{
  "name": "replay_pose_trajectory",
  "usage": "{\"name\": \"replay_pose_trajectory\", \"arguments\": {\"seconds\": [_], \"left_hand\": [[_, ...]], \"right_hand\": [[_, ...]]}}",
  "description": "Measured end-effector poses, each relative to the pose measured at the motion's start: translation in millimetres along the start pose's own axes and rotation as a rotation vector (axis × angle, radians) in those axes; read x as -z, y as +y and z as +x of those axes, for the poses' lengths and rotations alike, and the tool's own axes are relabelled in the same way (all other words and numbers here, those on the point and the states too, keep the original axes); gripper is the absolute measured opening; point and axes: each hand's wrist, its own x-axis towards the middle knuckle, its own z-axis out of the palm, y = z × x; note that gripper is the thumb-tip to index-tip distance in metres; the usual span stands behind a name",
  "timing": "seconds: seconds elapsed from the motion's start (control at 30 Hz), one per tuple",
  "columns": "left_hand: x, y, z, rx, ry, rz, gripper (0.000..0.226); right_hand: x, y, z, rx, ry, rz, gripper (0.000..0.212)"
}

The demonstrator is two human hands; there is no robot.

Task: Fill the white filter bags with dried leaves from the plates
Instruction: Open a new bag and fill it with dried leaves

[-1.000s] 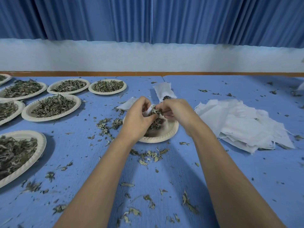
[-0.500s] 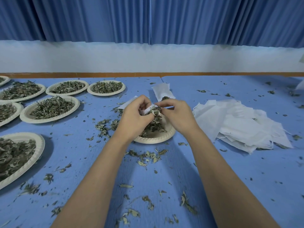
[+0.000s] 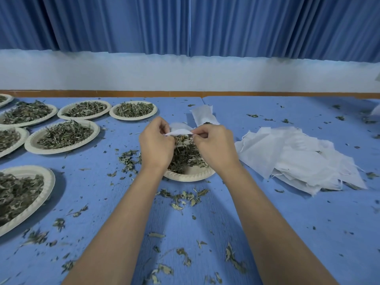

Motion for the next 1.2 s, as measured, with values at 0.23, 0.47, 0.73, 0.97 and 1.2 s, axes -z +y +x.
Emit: {"name": "replay_pose_trajectory", "arguments": {"seconds": [0.23,0.47,0.73,0.97,1.2], "left_hand": [[8.4,0.5,3.4,0.166,-0.302,-0.273,0.021],[9.3,-5.0,0.1,0.049,-0.467,-0.096,0.038],[2.7,-3.3,-0.8,-0.003,-0.214,-0.101,0.031],[-3.4,2.5,4.7,0.049,-0.043,0.034,0.035],[3.8,-1.0,4.5,0.069,-0.359,-0.085,0.029]], "right_hand": [[0.3,2.6,1.0,-0.175,-0.015,0.213,0.017],[0.7,0.8,0.1,-0.280,-0.028,0.356,0.015],[5.7,-4.6,-1.9,-0.266,-0.096,0.380,0.010],[4.8,-11.8,-5.7,-0.062,-0.094,0.062,0.017],[0.5,-3.0,1.4,-0.162,0.038,0.192,0.016]]}}
